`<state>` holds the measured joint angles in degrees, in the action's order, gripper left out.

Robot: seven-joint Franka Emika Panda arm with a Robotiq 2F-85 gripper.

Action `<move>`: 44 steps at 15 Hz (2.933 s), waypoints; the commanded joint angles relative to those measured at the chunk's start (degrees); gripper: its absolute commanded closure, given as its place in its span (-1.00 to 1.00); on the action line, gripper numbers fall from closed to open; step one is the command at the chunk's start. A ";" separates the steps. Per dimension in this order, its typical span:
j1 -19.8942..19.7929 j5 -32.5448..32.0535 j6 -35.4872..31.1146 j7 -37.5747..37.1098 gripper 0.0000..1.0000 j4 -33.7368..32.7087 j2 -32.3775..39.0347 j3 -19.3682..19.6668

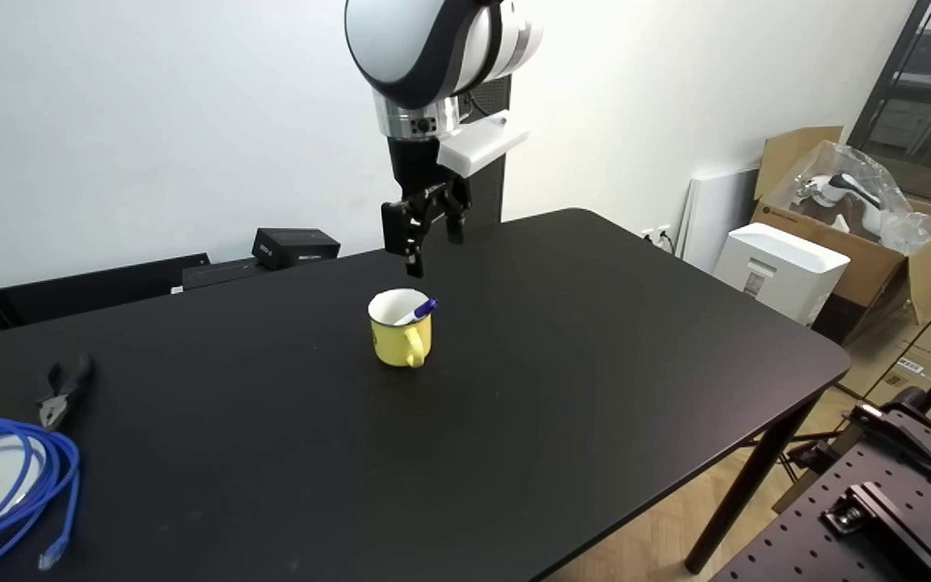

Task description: Take the marker from the cup and put it on the table

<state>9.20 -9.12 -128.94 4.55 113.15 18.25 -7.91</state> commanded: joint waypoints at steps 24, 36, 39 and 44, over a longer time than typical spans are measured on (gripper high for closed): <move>-0.27 2.90 -3.56 2.56 0.89 -1.36 5.93 -0.74; 0.13 4.95 -2.32 5.59 0.89 10.75 -14.44 -1.96; 0.01 7.52 -2.56 8.49 0.89 12.74 -15.10 -2.22; -0.37 12.14 -3.61 15.60 0.89 13.14 -11.38 -2.31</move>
<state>9.41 0.52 -131.97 16.74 126.46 4.88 -10.00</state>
